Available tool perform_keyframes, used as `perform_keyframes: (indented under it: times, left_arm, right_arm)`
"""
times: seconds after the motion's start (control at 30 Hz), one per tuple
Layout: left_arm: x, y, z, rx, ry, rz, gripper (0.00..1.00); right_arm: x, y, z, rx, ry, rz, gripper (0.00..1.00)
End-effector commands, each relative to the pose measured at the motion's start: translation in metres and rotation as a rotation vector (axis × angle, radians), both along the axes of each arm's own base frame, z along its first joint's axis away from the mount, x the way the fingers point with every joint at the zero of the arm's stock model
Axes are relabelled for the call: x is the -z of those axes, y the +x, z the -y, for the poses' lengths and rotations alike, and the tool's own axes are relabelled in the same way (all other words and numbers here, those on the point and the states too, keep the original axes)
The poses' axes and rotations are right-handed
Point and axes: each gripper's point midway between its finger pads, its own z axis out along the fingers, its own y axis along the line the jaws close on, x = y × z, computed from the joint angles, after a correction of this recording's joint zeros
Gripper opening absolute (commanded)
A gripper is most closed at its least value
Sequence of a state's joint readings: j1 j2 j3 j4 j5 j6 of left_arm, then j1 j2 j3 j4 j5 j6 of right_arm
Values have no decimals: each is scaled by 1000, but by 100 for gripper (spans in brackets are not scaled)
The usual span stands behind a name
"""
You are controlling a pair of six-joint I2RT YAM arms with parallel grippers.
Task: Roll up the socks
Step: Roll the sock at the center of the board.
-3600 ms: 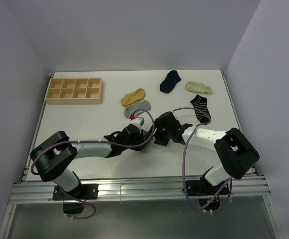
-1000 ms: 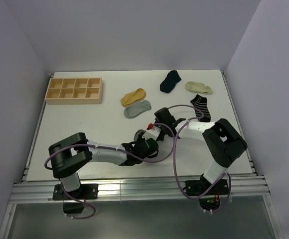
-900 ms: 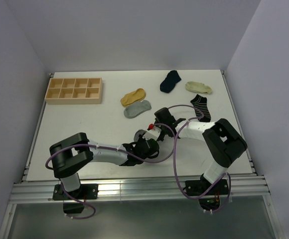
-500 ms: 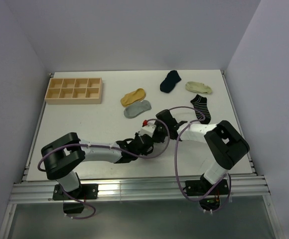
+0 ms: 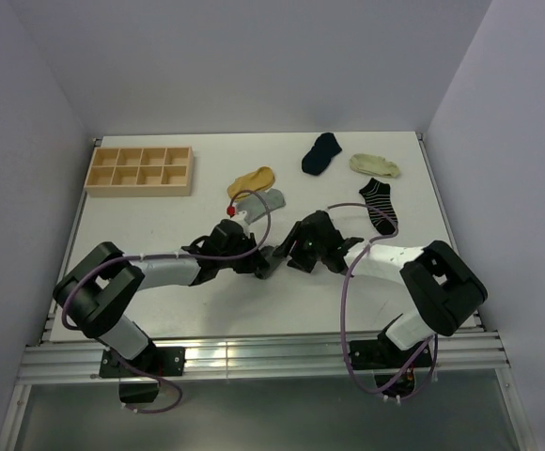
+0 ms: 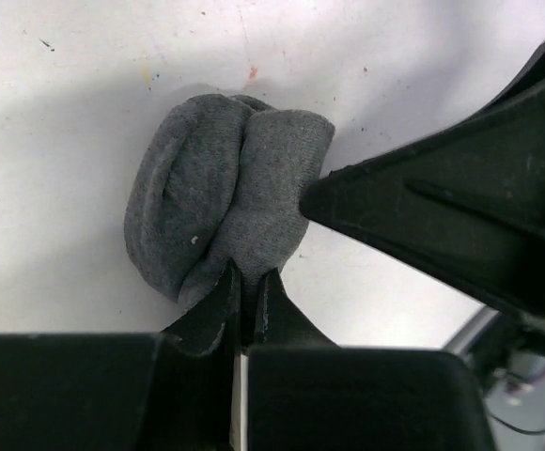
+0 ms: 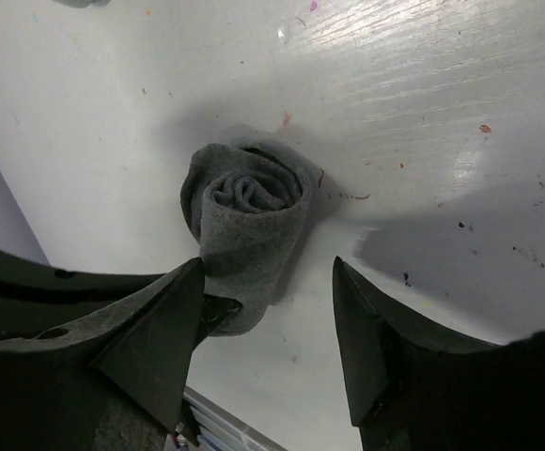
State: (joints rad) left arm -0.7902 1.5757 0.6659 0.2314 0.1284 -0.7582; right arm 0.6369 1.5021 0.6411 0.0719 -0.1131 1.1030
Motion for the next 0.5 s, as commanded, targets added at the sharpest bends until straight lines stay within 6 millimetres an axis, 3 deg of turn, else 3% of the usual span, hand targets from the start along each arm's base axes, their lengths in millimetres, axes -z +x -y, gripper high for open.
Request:
perform_keyframes:
  times: [0.0,0.47]
  left_arm:
    - [0,-5,5,25,-114,-130,0]
    - [28,-6,-2,8,-126,-290,0]
  right_arm:
    - [-9,8,-3,22,26,53,64]
    - [10,15,-8,41,17,17,61]
